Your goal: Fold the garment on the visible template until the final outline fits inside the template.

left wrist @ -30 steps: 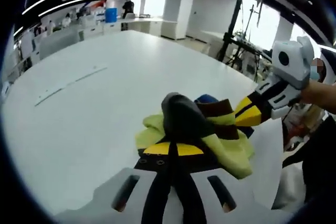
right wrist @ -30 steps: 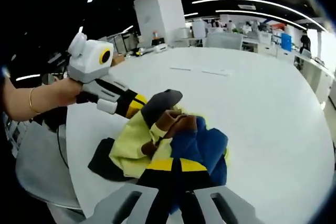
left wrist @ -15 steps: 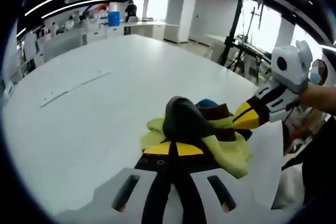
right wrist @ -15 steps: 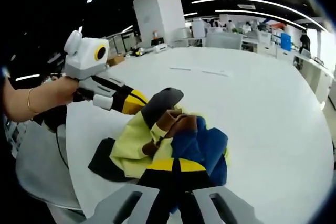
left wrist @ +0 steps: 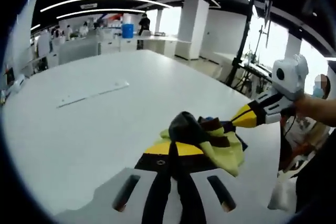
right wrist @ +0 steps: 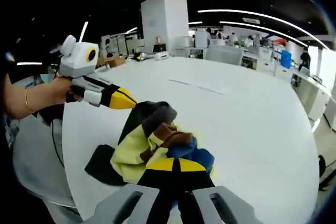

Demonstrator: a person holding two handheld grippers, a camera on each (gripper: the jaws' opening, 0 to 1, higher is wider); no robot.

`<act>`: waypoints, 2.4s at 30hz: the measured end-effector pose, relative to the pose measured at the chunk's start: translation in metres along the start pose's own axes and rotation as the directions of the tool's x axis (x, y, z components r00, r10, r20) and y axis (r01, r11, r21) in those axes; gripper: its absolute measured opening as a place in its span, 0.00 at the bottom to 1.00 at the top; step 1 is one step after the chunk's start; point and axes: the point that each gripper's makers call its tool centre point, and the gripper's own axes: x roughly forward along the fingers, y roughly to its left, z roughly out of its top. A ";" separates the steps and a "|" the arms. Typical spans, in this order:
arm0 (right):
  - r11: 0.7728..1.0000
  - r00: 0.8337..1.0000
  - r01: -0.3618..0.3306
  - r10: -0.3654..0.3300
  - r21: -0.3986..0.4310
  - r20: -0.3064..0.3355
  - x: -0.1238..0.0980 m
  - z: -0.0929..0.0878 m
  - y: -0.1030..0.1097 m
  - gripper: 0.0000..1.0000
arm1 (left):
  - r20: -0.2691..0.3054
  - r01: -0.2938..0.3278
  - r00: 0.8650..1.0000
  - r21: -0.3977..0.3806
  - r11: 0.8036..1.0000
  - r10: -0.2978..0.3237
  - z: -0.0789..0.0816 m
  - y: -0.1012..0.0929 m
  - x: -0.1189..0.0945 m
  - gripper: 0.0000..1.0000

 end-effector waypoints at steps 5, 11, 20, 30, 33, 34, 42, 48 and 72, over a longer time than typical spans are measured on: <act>0.999 1.000 0.010 -0.009 -0.035 0.015 -0.006 0.014 -0.003 0.00 | 0.025 -0.015 1.000 0.015 1.000 0.015 0.007 0.004 -0.013 0.00; 0.998 0.998 0.045 -0.043 -0.035 0.046 -0.009 0.033 -0.017 0.00 | 0.103 -0.089 0.991 -0.027 0.996 0.091 0.024 0.025 -0.029 0.00; 0.997 0.994 0.076 -0.074 -0.017 0.083 -0.013 0.058 -0.037 0.00 | 0.236 -0.202 0.945 -0.129 0.971 0.227 0.055 0.065 -0.059 0.00; 0.993 0.987 0.112 -0.108 -0.028 0.121 -0.004 0.093 -0.060 0.00 | 0.291 -0.302 0.889 -0.204 0.931 0.353 0.069 0.105 -0.074 0.00; 0.990 0.982 0.135 -0.129 -0.032 0.134 -0.001 0.105 -0.071 0.00 | 0.318 -0.316 0.868 -0.237 0.919 0.381 0.074 0.115 -0.075 0.00; 0.990 0.981 0.140 -0.135 -0.027 0.140 0.000 0.108 -0.074 0.00 | 0.319 -0.334 0.861 -0.234 0.913 0.396 0.075 0.121 -0.075 0.00; 0.974 0.963 0.214 -0.222 0.069 0.155 0.025 0.125 -0.121 0.00 | 0.325 -0.348 0.827 -0.347 0.871 0.459 0.074 0.159 -0.057 0.00; 0.961 0.954 0.251 -0.266 0.114 0.140 0.047 0.124 -0.150 0.00 | 0.314 -0.368 0.819 -0.356 0.859 0.481 0.069 0.178 -0.040 0.00; 0.918 0.951 0.294 -0.310 0.266 0.019 0.151 0.089 -0.222 0.00 | 0.184 -0.390 0.866 -0.335 0.858 0.465 0.052 0.235 0.042 0.00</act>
